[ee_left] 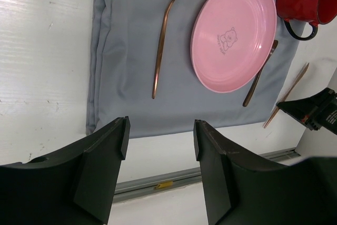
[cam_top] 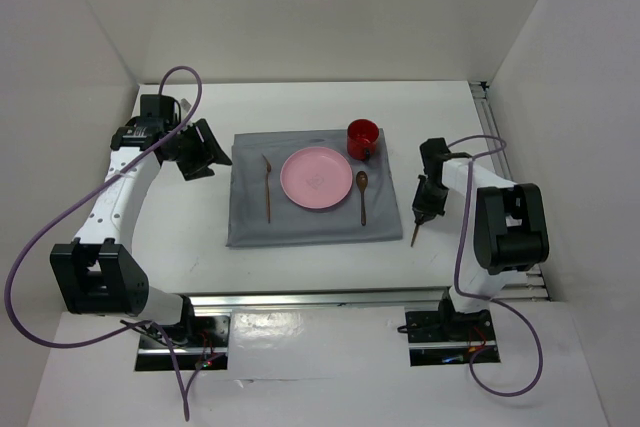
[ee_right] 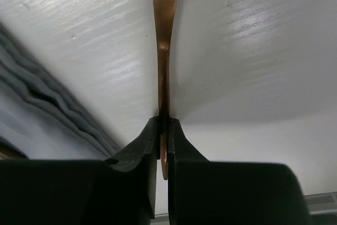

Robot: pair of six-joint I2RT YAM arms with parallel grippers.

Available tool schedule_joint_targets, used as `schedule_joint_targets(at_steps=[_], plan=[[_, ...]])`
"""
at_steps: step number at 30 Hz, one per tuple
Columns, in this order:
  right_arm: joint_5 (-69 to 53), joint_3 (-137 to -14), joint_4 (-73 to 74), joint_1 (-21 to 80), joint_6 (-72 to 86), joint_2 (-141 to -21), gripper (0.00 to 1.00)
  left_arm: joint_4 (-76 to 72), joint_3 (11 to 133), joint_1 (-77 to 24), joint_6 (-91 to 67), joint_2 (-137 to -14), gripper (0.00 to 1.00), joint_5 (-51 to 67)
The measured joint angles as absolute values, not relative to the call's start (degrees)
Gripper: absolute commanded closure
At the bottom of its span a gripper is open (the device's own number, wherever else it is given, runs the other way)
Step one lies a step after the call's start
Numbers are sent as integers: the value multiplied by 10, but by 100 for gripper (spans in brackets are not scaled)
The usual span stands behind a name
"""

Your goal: Set the dinner table for one person

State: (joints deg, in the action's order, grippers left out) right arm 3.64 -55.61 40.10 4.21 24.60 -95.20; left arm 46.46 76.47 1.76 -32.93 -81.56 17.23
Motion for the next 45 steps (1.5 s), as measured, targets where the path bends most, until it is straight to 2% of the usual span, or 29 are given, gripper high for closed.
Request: schedule_joint_targets(at_steps=[5,11,16,21,24,25,28,29,32,33,34,41,45], plan=[[51,-608,429,76,247,-932,100,465,765,18,-329,-816,32,172],[52,-712,448,176,246,-938,100,469,765,18,-328,-816,32,172],[42,-747,448,237,246,-994,100,472,765,18,-327,-816,30,172],[39,-750,448,241,249,-1058,100,476,765,18,-316,-816,30,168],[44,-750,448,241,257,-1076,90,478,765,18,-316,-816,30,167],[47,-750,447,241,260,-1079,77,479,765,18,-316,-816,30,167],[54,-750,446,241,269,-1082,67,480,765,18,-316,-816,30,167],[55,-750,447,241,272,-1082,53,481,765,18,-316,-816,30,166],[68,-752,449,241,278,-1078,39,481,765,18,-316,-816,30,163],[73,-753,454,241,279,-1075,25,482,765,18,-316,-816,30,163],[80,-755,459,239,282,-1069,19,482,765,18,-316,-816,30,163],[141,-752,490,190,317,-921,0,489,771,18,-313,-816,30,149],[155,-714,481,117,333,-793,0,490,778,18,-312,-816,30,143]])
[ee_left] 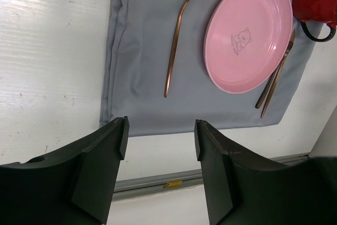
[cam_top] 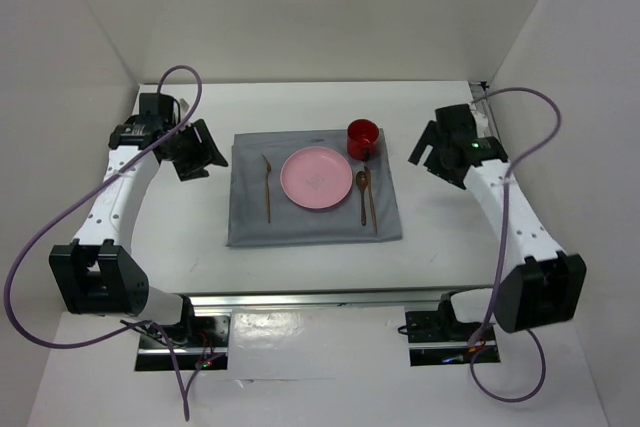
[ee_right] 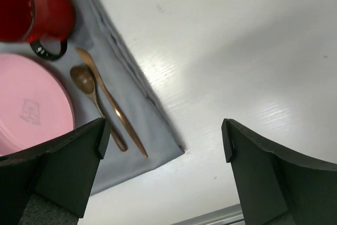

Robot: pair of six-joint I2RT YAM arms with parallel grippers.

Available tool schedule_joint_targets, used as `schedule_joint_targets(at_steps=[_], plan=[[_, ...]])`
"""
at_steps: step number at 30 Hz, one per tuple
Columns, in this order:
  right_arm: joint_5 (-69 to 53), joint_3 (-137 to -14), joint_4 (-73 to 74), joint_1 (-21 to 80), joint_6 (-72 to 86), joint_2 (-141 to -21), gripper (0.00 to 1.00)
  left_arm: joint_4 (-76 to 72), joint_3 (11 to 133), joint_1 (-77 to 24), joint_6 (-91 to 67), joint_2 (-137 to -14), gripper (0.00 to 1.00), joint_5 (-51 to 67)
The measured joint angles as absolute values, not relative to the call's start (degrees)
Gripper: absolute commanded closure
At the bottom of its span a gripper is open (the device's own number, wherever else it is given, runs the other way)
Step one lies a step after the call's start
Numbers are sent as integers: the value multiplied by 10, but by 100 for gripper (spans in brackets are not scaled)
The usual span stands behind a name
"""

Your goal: Set the dinner table for one person

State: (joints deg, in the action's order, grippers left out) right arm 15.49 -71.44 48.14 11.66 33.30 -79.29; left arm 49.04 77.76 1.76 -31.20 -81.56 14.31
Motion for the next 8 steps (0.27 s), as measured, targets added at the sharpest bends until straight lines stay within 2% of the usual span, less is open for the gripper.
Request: schedule_joint_targets(at_steps=[3,8], plan=[[161,-693,483,75,341,-728,0,493,782,18,-312,-816,30,140],[168,-684,485,66,349,-714,0,493,785,18,-309,-816,30,133]])
